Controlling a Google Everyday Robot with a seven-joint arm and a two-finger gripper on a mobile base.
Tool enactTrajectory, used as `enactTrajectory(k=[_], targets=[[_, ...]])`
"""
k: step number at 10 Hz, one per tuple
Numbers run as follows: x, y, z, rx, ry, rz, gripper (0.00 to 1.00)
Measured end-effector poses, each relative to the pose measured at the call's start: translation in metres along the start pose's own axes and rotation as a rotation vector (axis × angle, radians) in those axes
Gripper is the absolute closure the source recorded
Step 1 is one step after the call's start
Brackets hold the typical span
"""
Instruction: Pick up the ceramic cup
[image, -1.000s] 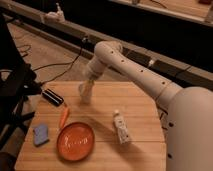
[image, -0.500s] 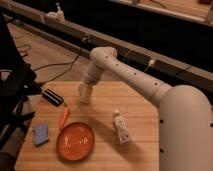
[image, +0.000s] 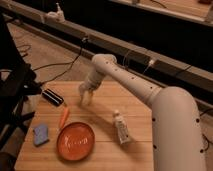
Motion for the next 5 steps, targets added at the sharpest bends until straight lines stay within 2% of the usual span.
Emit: enactTrajectory(k=[1,3,4,5], targets=[[0.007,-0.001,0.008,-0.008,-0.004,0.024,0.22],[0.021,-0.004,0.023,-0.024,-0.004,0.070,0.41],[0.023,-0.006,0.025,-0.023,0.005,0.074,0.53],[0.022,-0.007,0.025,-0.023,0.012,0.071,0.61]])
